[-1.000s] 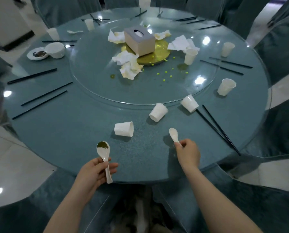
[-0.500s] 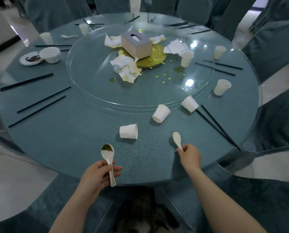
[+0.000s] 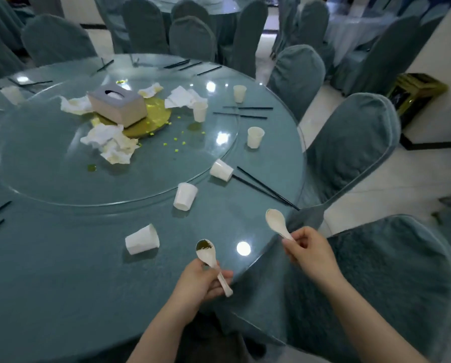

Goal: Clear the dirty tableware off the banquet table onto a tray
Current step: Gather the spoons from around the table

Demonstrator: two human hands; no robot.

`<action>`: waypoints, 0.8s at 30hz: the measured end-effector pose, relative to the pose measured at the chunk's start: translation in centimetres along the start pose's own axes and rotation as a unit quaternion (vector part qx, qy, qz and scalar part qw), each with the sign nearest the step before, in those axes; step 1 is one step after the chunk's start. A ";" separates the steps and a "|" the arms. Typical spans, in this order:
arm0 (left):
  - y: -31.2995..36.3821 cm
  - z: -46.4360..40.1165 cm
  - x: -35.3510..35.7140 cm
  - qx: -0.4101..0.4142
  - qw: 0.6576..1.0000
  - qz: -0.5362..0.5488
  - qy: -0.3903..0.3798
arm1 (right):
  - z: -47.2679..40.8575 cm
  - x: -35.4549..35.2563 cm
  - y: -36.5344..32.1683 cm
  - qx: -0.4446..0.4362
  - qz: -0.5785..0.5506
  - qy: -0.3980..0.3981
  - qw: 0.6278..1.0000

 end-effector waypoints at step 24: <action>0.7 -0.7 52.8 0.084 0.988 -0.049 -0.121 | -0.2 -46.0 18.4 0.085 -0.200 0.108 0.970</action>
Point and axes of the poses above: each hand's wrist, its own z-axis away from the middle knuckle, its own x-axis out of the palm, y = z × x, the point moved 9 cm from there along -z, towards the middle knuckle, and after that the axes turned 2 degrees about -z, right-handed, at the moved point
